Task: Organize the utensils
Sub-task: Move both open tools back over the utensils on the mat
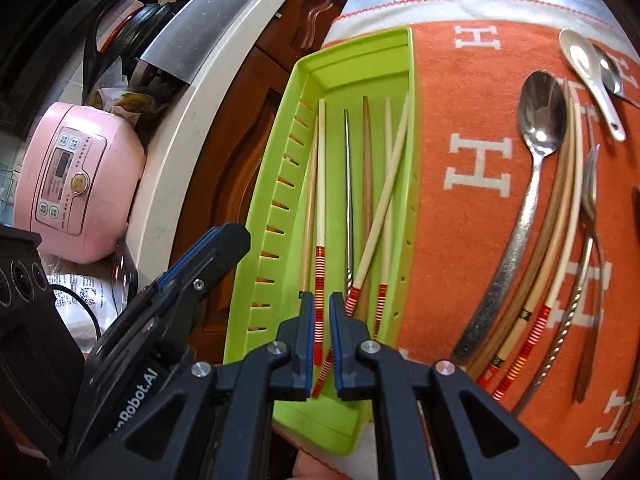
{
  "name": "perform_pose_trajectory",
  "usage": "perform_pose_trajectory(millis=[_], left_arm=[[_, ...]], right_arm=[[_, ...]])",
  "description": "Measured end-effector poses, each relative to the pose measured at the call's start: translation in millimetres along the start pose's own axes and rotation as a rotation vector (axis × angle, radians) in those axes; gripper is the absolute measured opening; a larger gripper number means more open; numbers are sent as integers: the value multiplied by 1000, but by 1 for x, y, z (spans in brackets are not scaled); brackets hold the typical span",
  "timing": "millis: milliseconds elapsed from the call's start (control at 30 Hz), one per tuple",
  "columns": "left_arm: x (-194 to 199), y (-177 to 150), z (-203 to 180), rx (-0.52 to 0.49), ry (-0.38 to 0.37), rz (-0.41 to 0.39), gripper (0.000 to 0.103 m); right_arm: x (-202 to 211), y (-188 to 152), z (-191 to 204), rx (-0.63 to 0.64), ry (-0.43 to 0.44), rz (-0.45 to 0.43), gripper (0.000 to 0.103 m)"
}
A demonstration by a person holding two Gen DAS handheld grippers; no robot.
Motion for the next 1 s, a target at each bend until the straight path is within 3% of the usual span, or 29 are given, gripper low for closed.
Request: perform_pose_trajectory(millis=[67,400,700,1000], left_arm=[[2,-1,-4,0,-10,3,21],[6,-11,-28,-49,-56,30,21],[12,-16,-78,-125,-138,38,22],[3,-30,-137,-207,-223,82,28]], right_arm=[[10,4,-1,33,-15,-34,7],[73,25,-23,180,-107,-221,7],[119,30,-88,97,-209,-293,7],[151,22,-150,-5,-273,-330,7]])
Point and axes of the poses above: each gripper's, at about its wrist camera, not at the fingertips, and x roughly against the way its jaws point, z to its left, y to its top, the point moved 7 cm from there along -x, roughly the way its jaws point, and after that the axes turned 14 degrees about -z, right-handed, at the moved point
